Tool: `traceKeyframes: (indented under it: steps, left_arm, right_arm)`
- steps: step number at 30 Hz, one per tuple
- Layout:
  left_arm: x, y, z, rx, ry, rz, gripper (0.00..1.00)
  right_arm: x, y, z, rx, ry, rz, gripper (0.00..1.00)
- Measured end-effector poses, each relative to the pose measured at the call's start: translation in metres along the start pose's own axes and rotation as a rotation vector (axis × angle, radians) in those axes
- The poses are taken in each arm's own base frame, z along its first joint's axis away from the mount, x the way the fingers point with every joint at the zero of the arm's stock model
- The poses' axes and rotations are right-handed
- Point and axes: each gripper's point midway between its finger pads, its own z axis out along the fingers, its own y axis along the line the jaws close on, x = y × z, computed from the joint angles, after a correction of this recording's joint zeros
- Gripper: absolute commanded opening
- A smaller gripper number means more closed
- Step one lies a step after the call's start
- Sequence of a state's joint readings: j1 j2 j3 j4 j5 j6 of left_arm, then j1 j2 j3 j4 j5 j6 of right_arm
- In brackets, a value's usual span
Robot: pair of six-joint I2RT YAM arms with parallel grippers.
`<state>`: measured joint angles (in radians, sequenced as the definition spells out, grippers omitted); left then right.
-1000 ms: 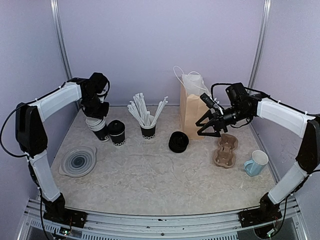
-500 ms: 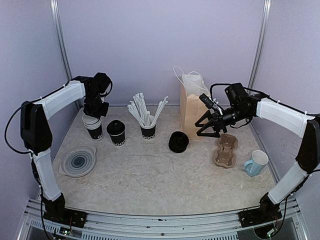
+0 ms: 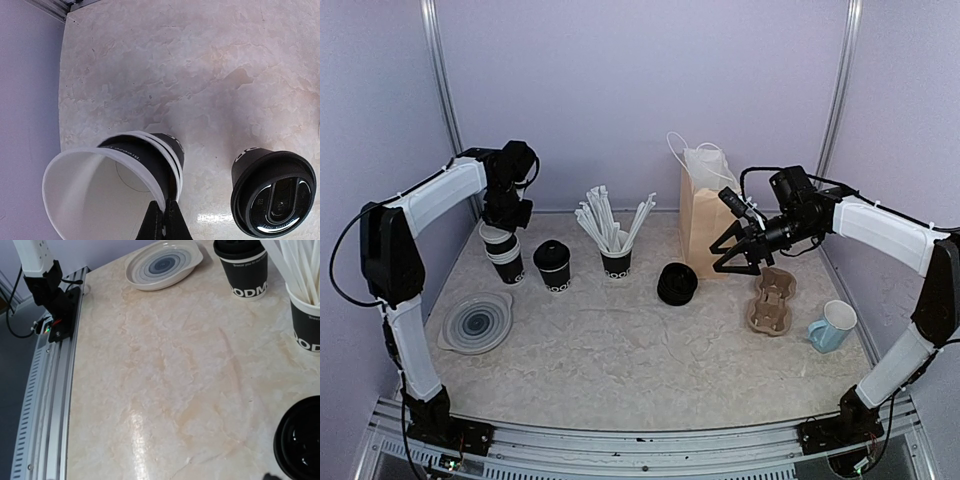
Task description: Pack the takeout coffee
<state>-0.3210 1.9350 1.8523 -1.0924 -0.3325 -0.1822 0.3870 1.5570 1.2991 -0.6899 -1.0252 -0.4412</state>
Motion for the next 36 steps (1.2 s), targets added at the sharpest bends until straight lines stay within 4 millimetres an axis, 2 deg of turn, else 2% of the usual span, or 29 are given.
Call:
traceKeyframes:
  steps: [2,8,13,15,18,22,25,28,29,31,33,36]
  left_arm:
    - [0.001,0.004,0.001,-0.011,0.004,-0.004,0.0]
    - [0.001,-0.002,0.001,0.033,0.006,-0.011,0.0]
    - [0.001,-0.003,-0.013,0.026,0.003,-0.008,0.0]
    - [-0.005,-0.003,-0.027,0.021,-0.016,-0.015,0.0]
    - [-0.015,-0.005,-0.059,0.029,-0.076,-0.038,0.0]
    - [-0.022,-0.01,-0.124,0.061,-0.194,-0.058,0.0]
    - [-0.022,-0.035,-0.178,0.151,-0.305,-0.021,0.0]
    - [-0.008,-0.084,-0.236,0.302,-0.403,0.084,0.0]
    - [-0.002,-0.098,-0.25,0.344,-0.425,0.126,0.0]
    - [0.021,-0.137,-0.281,0.444,-0.467,0.26,0.0]
    - [0.052,-0.177,-0.302,0.532,-0.492,0.421,0.0]
    - [0.11,-0.223,-0.301,0.601,-0.451,0.647,0.0]
  right_arm:
    - [0.0,0.0,0.0,0.0,0.0,0.0,0.87]
    - [0.0,0.0,0.0,0.0,0.0,0.0,0.88]
    - [0.0,0.0,0.0,0.0,0.0,0.0,0.87]
    - [0.0,0.0,0.0,0.0,0.0,-0.001,0.87]
    - [0.0,0.0,0.0,0.0,0.001,-0.002,0.88]
    - [-0.006,0.002,-0.003,0.002,-0.002,-0.014,0.88]
    - [-0.009,0.0,-0.004,0.017,0.001,-0.027,0.9]
    - [-0.006,-0.006,-0.004,0.046,0.018,-0.031,0.89]
    - [-0.004,-0.009,-0.004,0.063,0.027,-0.034,0.88]
    - [0.003,-0.016,-0.004,0.101,0.054,-0.042,0.86]
    - [0.011,-0.023,-0.003,0.138,0.084,-0.048,0.83]
    - [0.022,-0.032,-0.004,0.188,0.13,-0.066,0.77]
